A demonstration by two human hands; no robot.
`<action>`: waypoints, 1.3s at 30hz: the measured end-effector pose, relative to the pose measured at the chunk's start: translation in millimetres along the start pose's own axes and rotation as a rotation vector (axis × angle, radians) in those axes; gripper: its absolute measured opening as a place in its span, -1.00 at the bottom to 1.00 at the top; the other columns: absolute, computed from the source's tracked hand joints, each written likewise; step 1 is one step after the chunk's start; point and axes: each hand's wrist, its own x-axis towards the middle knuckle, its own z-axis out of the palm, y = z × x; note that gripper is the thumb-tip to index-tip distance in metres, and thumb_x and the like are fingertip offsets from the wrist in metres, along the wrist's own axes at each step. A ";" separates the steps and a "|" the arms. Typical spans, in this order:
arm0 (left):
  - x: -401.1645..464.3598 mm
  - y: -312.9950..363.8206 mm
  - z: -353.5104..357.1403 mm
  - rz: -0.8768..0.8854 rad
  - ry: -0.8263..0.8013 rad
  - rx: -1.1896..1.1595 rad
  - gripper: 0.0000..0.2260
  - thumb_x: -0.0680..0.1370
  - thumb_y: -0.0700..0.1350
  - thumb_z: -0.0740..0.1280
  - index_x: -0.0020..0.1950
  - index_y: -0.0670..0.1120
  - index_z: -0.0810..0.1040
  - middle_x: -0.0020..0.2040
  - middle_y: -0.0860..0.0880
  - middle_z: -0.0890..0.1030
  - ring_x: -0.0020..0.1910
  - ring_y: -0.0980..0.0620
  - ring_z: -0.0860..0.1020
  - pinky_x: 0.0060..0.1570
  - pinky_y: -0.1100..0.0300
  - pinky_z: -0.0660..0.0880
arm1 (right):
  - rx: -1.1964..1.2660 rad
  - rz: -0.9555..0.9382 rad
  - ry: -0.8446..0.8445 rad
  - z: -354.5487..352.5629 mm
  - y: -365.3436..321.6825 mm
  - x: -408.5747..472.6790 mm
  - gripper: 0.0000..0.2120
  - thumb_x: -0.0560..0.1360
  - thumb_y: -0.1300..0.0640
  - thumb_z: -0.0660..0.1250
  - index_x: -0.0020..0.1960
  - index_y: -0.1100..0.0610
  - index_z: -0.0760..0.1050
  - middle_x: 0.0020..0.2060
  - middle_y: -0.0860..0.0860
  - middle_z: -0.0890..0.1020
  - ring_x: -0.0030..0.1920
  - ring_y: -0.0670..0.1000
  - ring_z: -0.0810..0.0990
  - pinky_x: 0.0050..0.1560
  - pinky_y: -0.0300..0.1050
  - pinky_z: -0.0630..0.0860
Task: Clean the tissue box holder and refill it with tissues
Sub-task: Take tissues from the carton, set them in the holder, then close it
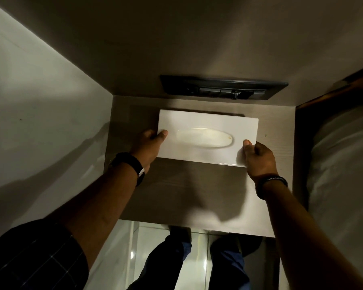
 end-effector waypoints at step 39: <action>12.5 -5.0 7.1 0.041 0.106 0.079 -0.68 0.51 0.20 0.28 -0.23 -0.03 0.43 -0.23 -0.10 0.52 -0.16 -0.13 0.50 -0.15 0.03 0.48 | -0.070 -0.066 0.142 18.8 5.6 6.9 -0.55 0.62 -0.10 0.08 0.22 0.23 0.51 0.10 0.25 0.60 0.16 0.26 0.53 0.25 0.11 0.45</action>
